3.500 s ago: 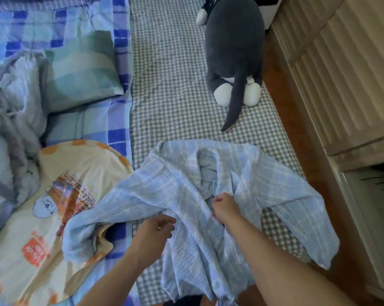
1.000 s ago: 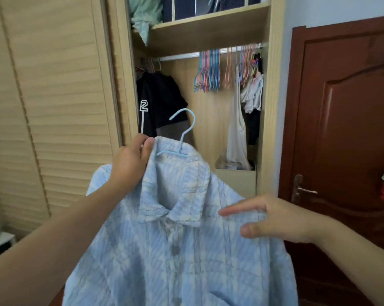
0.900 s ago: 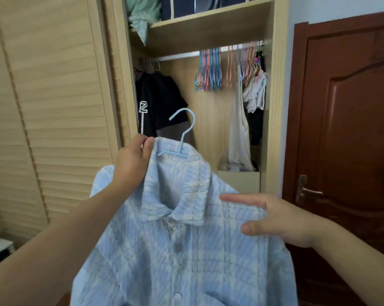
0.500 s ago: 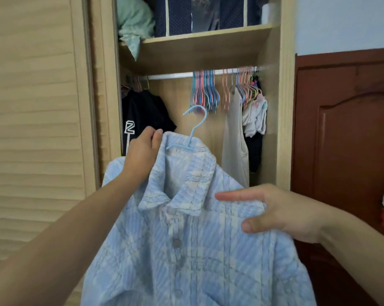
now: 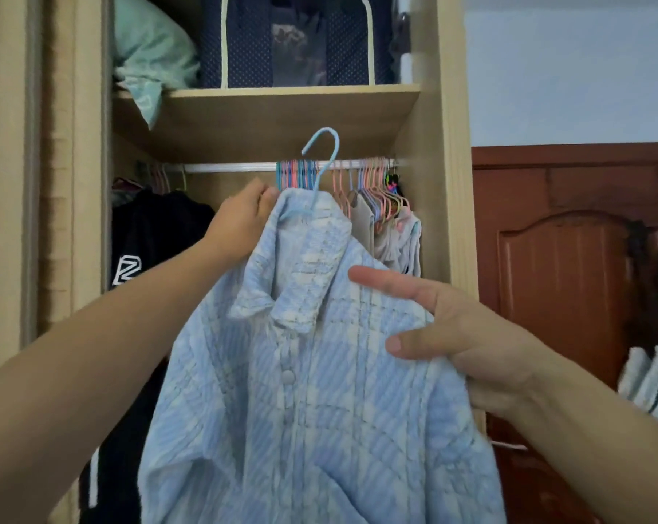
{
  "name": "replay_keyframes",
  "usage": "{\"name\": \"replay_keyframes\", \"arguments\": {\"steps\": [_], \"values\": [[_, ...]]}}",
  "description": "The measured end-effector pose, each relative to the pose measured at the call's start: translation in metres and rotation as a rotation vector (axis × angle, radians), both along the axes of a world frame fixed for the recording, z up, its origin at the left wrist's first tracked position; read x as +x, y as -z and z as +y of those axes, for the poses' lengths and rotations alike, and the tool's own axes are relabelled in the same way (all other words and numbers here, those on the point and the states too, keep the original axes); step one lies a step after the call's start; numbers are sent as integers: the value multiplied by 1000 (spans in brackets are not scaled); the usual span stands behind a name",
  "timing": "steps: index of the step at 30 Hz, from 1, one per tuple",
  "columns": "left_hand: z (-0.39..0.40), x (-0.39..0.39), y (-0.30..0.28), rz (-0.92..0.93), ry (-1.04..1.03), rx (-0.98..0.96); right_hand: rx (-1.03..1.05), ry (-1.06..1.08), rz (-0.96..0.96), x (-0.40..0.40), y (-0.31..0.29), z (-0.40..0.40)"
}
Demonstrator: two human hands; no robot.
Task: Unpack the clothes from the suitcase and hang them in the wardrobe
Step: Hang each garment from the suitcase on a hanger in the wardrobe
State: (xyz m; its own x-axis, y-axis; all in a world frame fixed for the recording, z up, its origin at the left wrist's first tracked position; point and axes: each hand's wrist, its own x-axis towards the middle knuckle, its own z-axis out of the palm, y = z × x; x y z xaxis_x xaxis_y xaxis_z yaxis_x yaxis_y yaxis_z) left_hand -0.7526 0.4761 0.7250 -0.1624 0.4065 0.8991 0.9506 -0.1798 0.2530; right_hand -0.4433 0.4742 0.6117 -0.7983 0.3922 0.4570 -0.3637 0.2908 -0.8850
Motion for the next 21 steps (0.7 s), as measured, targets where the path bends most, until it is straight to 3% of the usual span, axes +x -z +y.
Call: {"name": "replay_keyframes", "arguments": {"steps": [4, 10, 16, 21], "values": [[27, -45, 23, 18, -268, -189, -201, 23, 98, -56, 1, 32], [7, -153, 71, -28, -579, -274, -109, 176, 50, -133, -22, 80], [-34, -272, 40, 185, -870, -87, 84, 266, 111, -236, -95, 98], [-35, -341, 18, 148, -824, 64, 96, 400, 146, -362, -144, 121]]}}
